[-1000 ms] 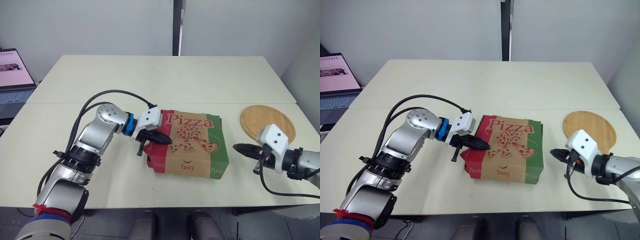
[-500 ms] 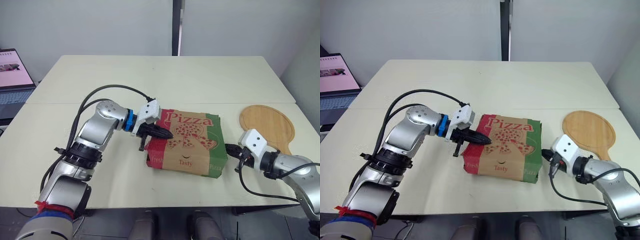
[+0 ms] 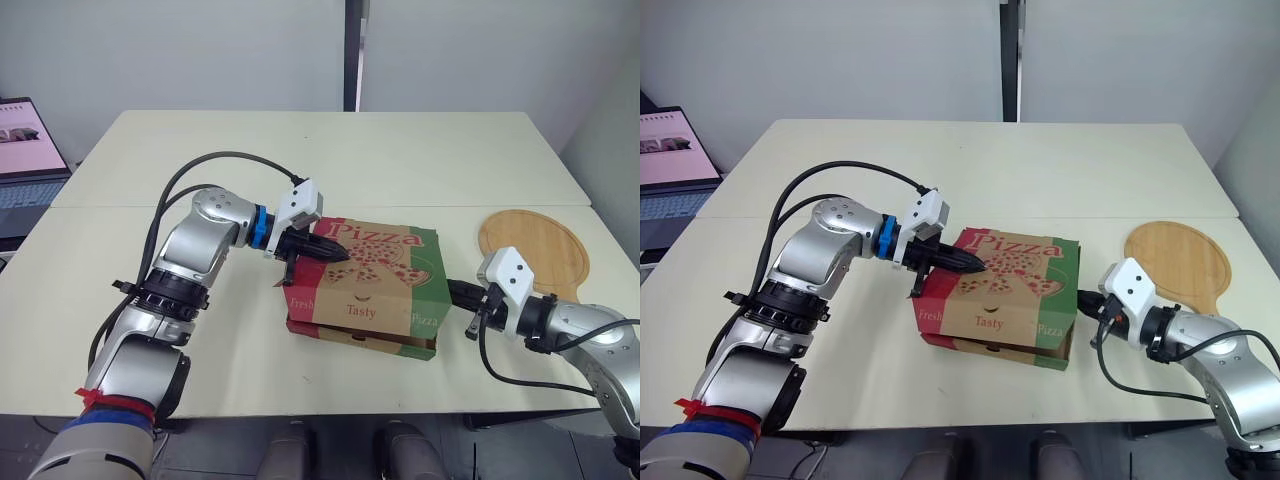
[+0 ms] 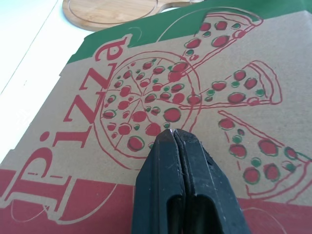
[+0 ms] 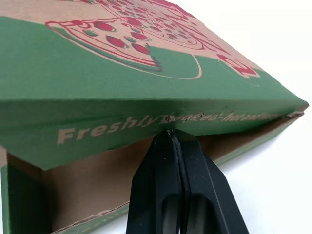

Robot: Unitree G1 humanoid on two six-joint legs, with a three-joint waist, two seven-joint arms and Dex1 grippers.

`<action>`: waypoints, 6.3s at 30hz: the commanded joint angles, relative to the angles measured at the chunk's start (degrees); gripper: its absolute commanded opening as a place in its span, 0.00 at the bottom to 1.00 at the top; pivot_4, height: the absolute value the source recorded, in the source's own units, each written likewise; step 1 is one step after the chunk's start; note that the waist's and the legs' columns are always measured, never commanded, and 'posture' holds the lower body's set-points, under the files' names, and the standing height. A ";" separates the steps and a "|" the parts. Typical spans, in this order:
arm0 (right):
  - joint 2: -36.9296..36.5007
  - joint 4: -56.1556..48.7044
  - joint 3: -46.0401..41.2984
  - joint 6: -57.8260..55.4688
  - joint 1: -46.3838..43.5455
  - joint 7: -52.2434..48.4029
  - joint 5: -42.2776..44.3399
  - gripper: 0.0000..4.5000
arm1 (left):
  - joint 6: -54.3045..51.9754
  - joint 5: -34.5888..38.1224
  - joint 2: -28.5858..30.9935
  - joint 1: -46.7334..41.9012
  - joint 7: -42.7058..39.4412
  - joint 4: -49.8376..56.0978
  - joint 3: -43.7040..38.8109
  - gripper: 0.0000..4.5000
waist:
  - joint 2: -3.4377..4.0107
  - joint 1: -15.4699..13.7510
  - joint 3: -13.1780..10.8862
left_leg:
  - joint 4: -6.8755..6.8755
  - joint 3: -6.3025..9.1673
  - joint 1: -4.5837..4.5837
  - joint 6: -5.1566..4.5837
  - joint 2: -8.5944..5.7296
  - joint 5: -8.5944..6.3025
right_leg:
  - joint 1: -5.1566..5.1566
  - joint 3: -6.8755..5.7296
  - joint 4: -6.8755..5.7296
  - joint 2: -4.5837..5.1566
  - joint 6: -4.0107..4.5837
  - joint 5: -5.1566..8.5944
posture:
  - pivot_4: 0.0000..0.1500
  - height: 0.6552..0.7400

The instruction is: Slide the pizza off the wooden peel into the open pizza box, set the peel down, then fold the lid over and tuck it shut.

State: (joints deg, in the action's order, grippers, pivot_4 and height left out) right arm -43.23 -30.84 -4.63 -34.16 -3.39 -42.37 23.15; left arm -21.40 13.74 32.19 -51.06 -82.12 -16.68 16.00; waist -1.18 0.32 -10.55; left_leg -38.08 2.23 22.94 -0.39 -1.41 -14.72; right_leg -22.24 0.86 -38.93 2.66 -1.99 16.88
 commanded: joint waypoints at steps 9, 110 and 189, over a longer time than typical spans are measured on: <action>-3.25 -4.39 0.09 3.60 4.54 -0.66 -5.18 0.00 | 6.65 -4.20 0.14 0.24 -1.54 -0.74 2.30 0.00 | 0.00 -0.01 0.00 | 0.00 0.00 0.00 0.00 0.01 0.00 | 0.00 0.01 0.00 -0.02 0.00 0.00 | 1.00 1.00; -6.16 -8.18 1.11 3.98 7.60 -3.08 -6.61 0.01 | 9.54 -6.17 0.22 3.12 -3.87 5.59 4.37 0.00 | 0.03 -0.06 0.03 | -0.07 0.07 -0.05 0.00 0.04 0.00 | 0.10 0.02 -0.01 -0.29 0.00 0.00 | 1.00 1.00; 10.23 10.21 25.45 5.84 -27.86 -10.88 -12.84 0.01 | 14.63 -7.68 11.46 8.89 -5.00 1.38 -1.71 0.00 | 0.03 1.23 0.03 | -0.03 0.12 0.01 0.01 0.07 0.01 | -0.06 -0.02 -0.08 -0.09 0.03 -0.01 | 1.00 1.00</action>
State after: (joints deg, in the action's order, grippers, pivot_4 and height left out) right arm -33.26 -18.56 21.58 -28.21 -30.92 -53.11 10.17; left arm -7.23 5.66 43.96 -42.40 -86.96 -17.49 14.05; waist -1.14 1.55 -10.52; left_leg -38.11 2.35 22.94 -0.38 -1.35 -14.72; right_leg -22.30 0.84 -39.01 2.58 -1.96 16.87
